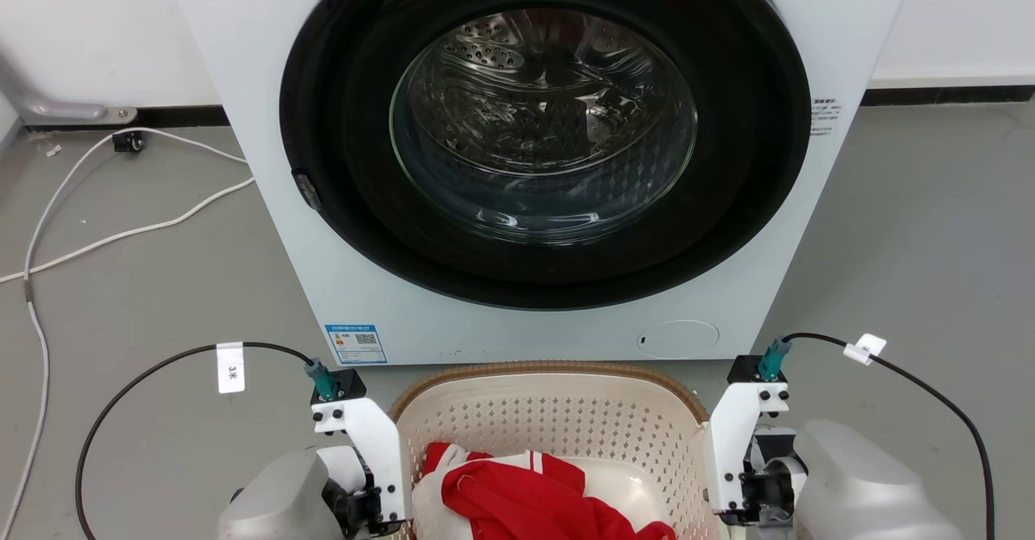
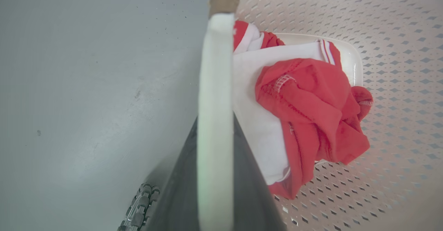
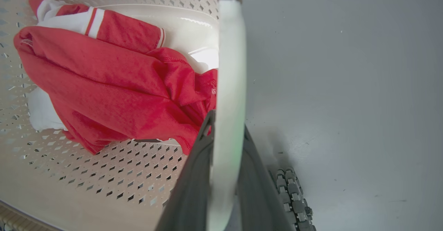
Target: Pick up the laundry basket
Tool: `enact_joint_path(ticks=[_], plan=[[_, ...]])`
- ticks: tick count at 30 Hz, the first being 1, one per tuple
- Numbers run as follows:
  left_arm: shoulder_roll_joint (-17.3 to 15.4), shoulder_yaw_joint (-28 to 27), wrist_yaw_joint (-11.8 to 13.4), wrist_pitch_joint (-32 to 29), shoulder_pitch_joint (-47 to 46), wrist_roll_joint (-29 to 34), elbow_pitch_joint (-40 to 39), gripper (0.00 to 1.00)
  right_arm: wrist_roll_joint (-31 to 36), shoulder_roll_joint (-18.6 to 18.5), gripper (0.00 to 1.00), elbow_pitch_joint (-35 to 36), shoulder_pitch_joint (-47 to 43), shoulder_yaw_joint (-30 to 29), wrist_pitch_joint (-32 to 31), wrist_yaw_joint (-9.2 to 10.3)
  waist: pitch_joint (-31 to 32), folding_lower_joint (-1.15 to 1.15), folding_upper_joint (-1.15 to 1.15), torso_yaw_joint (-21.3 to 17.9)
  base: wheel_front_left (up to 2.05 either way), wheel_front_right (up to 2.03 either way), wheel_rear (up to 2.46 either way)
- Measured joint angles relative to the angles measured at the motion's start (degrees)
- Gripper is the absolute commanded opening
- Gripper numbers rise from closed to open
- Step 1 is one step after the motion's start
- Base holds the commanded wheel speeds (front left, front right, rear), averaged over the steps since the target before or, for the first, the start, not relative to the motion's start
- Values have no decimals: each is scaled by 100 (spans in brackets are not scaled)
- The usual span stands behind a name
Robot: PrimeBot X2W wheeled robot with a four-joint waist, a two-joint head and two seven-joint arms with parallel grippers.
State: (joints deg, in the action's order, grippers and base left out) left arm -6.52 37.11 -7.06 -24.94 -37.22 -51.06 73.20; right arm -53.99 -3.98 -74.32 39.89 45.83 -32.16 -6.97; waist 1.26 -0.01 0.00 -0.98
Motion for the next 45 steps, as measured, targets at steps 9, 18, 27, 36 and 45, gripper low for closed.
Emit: enact_joint_path(ticks=[9,18,27,36,45], plan=[[-15,71,0,16,-4,-64,0,0,53,1,0,0,-1,-42,-23,0,0,0,0,-27,0,0,0],[-20,138,0,23,-4,-144,3,0,73,2,0,0,-16,-77,-21,0,5,0,0,-53,0,0,0],[-19,204,0,23,-10,-209,11,0,88,2,0,0,-16,-79,-21,0,-1,0,0,-52,0,0,0],[-20,261,0,24,-38,-268,30,0,86,2,0,0,-15,-59,-22,0,-15,1,0,-43,0,0,0],[-20,314,0,46,-48,-326,41,0,70,2,0,0,-13,-44,-22,0,-22,0,0,-36,0,0,0]])
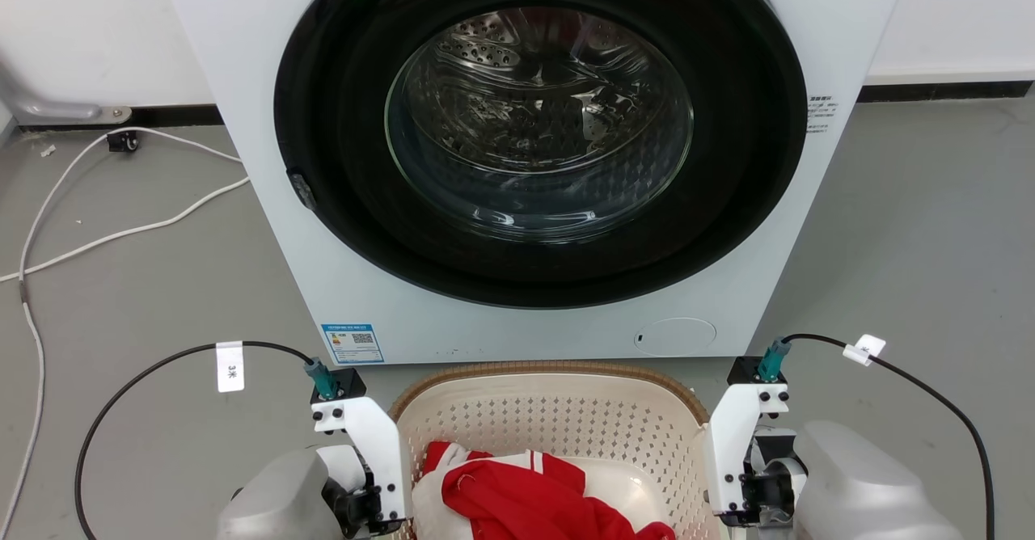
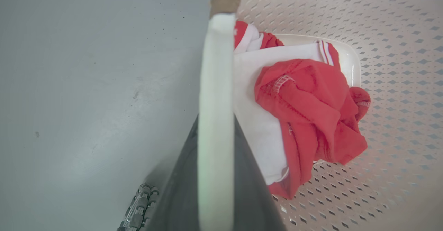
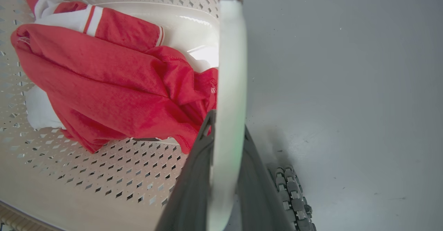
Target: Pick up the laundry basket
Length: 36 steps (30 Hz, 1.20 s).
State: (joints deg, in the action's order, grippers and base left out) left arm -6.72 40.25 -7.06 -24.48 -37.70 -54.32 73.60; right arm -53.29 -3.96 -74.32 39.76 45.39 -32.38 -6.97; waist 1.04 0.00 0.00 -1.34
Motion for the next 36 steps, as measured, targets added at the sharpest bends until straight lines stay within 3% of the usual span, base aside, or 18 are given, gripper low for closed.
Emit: enact_joint_path(ticks=[36], plan=[[-1,225,0,54,-9,-278,30,0,136,-1,0,0,-14,-155,-53,0,-29,0,0,25,0,0,0]])
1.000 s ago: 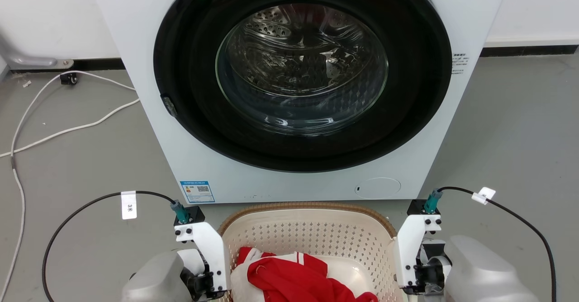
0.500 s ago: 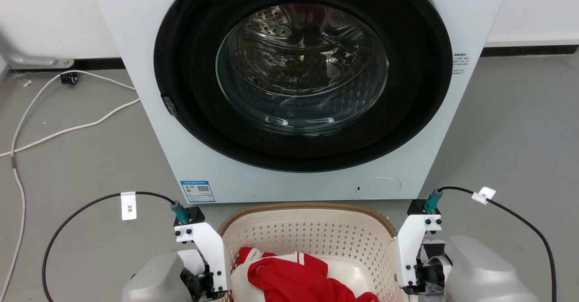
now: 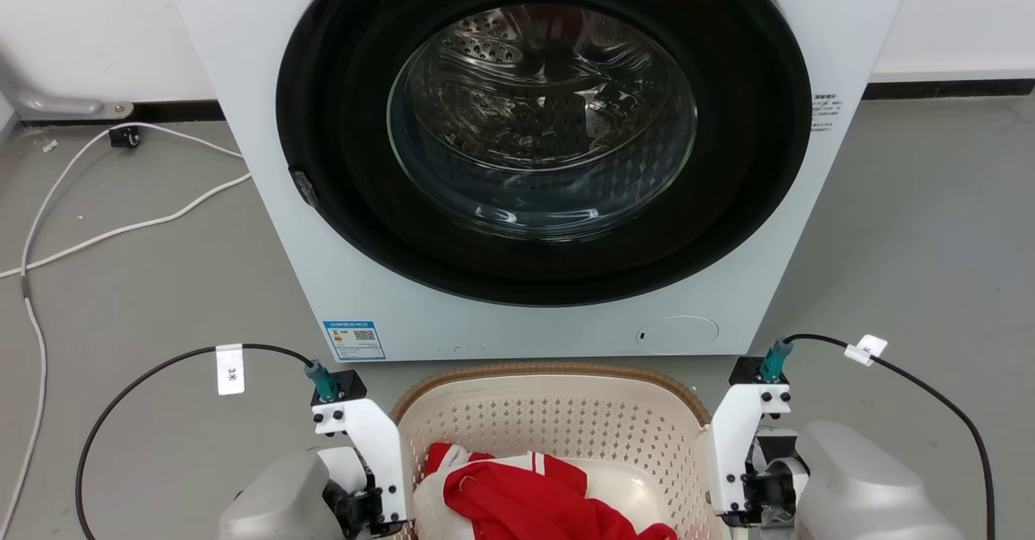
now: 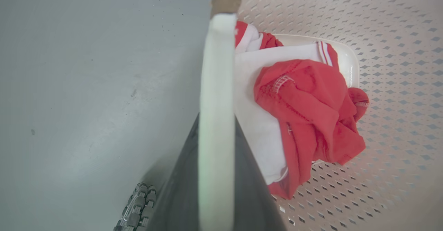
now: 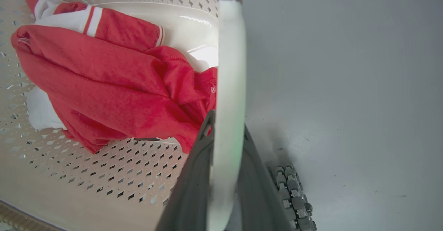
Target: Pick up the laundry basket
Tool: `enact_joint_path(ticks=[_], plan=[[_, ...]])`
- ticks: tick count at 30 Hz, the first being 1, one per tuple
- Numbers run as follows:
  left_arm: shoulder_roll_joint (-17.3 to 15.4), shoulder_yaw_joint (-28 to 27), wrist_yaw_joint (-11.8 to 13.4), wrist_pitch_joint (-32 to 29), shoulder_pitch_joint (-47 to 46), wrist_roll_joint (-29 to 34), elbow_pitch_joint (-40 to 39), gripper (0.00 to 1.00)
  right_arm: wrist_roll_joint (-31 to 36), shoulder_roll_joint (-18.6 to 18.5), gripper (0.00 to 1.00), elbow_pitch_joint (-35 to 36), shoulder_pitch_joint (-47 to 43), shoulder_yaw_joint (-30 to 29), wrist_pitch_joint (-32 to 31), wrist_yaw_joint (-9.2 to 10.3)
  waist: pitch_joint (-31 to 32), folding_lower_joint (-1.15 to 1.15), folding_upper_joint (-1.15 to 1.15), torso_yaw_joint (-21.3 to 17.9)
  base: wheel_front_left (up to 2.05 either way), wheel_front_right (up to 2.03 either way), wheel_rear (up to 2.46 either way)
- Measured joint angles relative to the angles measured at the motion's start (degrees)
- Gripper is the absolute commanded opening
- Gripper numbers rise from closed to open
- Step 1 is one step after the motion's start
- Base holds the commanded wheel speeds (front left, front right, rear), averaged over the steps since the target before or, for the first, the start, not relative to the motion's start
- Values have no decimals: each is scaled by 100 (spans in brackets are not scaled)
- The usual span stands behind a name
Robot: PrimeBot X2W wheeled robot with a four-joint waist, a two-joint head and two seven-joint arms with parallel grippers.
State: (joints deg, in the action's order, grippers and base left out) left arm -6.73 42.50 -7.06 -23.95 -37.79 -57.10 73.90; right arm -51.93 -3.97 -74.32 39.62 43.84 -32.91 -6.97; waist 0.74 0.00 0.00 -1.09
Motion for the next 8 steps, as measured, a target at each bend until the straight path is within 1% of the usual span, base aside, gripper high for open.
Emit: enact_joint_path(ticks=[8], plan=[[-2,56,0,10,0,-56,1,0,15,0,0,0,-21,-27,-27,0,-16,0,0,5,0,0,0]])
